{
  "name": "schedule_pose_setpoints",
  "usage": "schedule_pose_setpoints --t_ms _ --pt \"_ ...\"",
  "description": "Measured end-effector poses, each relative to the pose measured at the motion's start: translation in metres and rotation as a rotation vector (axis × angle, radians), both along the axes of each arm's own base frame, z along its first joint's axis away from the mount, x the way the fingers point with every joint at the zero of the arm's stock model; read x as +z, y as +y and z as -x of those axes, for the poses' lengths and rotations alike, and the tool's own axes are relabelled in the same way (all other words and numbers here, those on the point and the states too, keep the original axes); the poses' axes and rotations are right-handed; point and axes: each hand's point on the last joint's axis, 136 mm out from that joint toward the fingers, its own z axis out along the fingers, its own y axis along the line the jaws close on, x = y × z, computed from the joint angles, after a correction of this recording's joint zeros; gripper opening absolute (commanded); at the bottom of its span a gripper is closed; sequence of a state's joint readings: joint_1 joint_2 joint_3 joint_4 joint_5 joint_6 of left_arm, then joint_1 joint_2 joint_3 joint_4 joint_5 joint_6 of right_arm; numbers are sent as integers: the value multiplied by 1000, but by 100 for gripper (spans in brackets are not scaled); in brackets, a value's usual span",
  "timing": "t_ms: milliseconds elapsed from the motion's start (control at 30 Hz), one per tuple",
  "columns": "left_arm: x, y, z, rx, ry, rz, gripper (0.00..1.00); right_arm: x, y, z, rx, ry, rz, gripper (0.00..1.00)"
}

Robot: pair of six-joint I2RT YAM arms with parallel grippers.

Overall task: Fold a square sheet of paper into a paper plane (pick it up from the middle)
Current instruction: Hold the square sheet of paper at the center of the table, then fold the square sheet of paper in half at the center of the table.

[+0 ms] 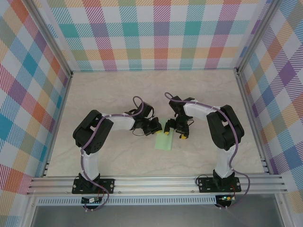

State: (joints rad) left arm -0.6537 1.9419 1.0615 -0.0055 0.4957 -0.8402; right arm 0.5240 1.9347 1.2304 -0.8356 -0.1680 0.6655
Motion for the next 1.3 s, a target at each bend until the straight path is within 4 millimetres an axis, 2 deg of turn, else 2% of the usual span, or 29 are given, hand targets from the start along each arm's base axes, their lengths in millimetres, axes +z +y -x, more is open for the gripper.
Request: schedule_pose_setpoints --t_ms 267,467,533,567,667,733,767,867,1067,1300 --pt "-2 1 0 -15 -11 -19 0 3 1 -1 0 -10 -7 82" --pt "-2 1 0 -29 -24 -23 0 14 5 -5 1 -89 -67 86" --pt "-3 1 0 -30 -25 -23 0 20 0 -7 -8 -144 -87 86" --pt "-3 1 0 -31 -25 -23 0 25 -3 -9 -19 -166 -99 83" --pt "-3 1 0 -33 -28 -24 0 50 -13 -16 -69 -267 -189 55" --pt "-3 1 0 -34 -29 -25 0 64 -13 -21 -96 -324 -261 40" --pt "-3 1 0 -34 -29 -25 0 71 -10 -22 -95 -348 -308 26" --pt "-3 1 0 -36 -31 -26 0 75 5 -20 -84 -358 -420 0" --pt "-3 1 0 -39 -34 -26 0 66 21 -11 -75 -312 -537 0" --pt "-3 1 0 -39 -34 -27 0 54 32 -12 -66 -272 -597 0"
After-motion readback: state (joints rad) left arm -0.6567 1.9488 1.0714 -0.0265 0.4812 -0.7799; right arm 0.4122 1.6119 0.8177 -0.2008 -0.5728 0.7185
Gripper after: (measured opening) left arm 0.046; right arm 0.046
